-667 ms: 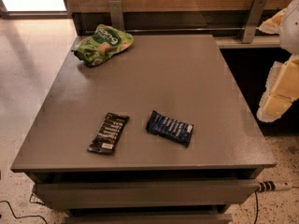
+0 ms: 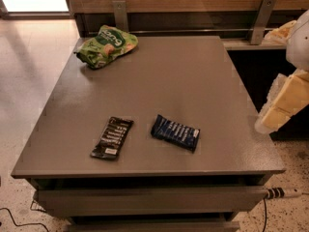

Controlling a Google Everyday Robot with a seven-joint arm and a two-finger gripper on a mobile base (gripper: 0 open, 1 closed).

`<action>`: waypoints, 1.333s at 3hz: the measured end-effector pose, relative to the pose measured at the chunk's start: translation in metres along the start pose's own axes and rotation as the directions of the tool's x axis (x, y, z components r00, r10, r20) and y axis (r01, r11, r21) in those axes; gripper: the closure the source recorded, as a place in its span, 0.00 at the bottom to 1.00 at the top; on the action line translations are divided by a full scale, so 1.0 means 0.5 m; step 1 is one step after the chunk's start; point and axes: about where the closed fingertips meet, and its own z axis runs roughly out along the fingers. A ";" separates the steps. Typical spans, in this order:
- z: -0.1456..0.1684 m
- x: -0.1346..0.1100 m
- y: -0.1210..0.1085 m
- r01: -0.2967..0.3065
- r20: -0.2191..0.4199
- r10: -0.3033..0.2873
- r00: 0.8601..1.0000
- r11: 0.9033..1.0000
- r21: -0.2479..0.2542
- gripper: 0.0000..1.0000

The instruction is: Move rxbar blueberry near green rice chip bag

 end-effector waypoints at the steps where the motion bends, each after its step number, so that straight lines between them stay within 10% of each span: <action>1: 0.084 0.039 0.049 -0.083 0.184 0.084 0.979 0.996 -0.013 0.00; 2: 0.140 0.029 0.093 -0.111 0.324 0.130 0.937 0.991 -0.078 0.00; 3: 0.183 -0.010 0.128 -0.142 0.472 0.203 0.858 0.976 -0.163 0.00; 4: 0.169 -0.042 0.128 -0.156 0.523 0.232 0.821 0.970 -0.185 0.00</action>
Offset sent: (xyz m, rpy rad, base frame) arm -0.0275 0.0645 -0.0895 0.7287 -0.0014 0.0578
